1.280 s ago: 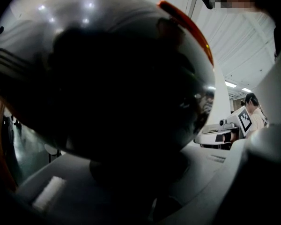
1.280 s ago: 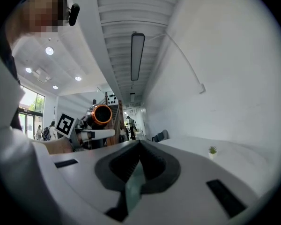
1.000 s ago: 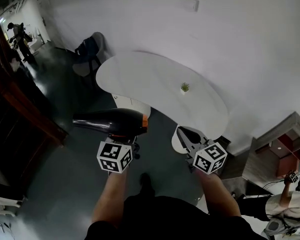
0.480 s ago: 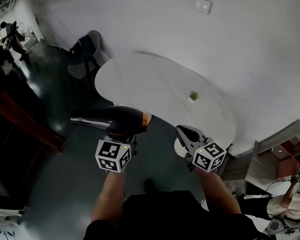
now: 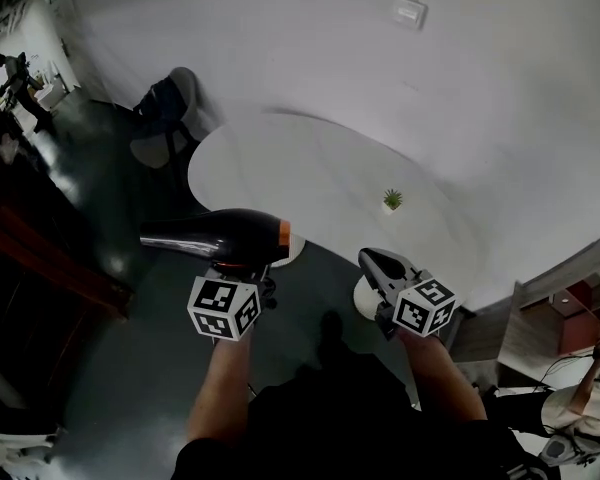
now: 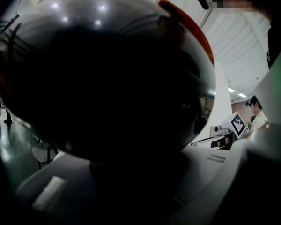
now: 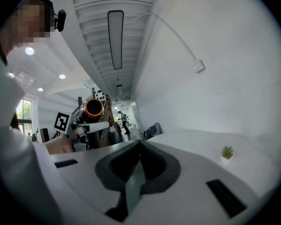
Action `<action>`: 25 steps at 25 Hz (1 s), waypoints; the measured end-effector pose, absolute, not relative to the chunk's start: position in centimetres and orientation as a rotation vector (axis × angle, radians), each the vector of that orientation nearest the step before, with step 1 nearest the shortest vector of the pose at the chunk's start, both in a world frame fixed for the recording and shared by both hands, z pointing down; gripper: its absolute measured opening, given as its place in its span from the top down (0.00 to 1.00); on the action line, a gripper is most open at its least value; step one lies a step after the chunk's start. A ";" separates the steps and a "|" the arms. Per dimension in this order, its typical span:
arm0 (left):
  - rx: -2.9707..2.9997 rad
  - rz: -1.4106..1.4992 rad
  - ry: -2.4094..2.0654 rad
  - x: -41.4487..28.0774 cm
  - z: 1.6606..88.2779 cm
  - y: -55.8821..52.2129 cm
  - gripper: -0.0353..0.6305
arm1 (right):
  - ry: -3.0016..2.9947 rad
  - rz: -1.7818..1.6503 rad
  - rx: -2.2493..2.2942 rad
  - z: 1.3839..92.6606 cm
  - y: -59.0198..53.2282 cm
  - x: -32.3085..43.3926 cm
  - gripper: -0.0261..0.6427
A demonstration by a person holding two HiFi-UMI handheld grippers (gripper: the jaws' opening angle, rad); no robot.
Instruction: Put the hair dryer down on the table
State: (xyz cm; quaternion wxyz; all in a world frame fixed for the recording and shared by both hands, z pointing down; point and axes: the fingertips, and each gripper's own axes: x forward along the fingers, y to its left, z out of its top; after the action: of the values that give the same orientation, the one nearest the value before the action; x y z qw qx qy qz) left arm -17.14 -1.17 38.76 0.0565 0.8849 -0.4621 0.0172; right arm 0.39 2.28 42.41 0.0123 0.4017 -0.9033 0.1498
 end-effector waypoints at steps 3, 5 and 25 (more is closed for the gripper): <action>2.664 0.072 -1.395 -16.8 39.4 -3.2 0.78 | -2.823 0.490 1.245 42.8 -0.4 0.6 0.94; 2.644 0.081 -1.395 -16.7 39.9 -4.8 0.78 | -2.836 0.505 1.229 43.1 -2.3 0.4 0.94; 2.603 0.151 -1.282 -7.3 42.4 -27.6 0.78 | -2.873 0.632 1.050 46.1 -24.1 4.0 0.94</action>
State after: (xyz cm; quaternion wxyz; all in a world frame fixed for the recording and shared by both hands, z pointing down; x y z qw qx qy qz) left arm -7.26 -27.62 42.43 0.1175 0.8896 -0.4383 0.0517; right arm 3.99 -24.12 46.14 0.0090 0.3360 -0.9199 0.2022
